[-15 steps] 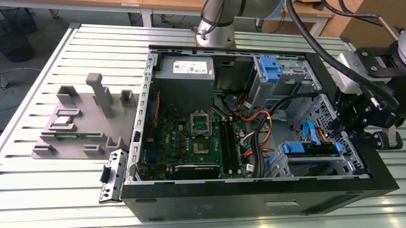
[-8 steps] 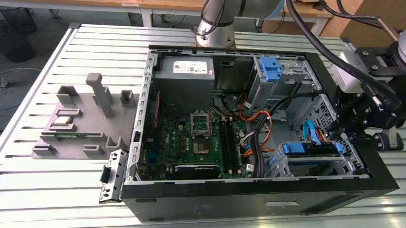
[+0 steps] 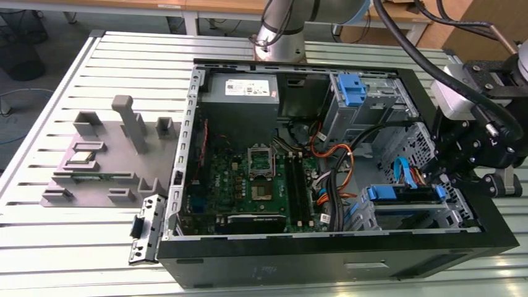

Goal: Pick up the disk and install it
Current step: 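Insert the second disk wire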

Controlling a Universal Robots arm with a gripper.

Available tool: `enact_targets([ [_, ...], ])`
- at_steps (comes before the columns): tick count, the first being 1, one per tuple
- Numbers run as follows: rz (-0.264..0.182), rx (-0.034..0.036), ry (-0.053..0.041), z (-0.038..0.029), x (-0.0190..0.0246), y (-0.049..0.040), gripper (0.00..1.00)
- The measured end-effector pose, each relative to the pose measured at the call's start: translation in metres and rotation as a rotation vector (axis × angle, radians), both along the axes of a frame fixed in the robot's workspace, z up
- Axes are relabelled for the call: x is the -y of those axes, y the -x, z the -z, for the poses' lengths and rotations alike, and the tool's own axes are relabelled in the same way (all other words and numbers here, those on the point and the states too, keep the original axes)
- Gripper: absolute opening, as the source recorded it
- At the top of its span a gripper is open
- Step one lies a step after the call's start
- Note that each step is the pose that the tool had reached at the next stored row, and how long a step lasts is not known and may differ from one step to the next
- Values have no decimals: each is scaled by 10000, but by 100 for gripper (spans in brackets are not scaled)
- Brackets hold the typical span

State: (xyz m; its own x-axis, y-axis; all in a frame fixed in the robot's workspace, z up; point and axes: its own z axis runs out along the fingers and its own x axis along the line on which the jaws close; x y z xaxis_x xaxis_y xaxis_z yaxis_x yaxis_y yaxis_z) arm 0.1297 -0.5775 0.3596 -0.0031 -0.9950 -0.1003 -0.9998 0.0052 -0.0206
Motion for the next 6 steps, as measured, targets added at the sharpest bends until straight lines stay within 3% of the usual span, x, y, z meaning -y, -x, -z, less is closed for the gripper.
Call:
enact_targets([
  [6,0,-2,10,-1,0,0,24],
])
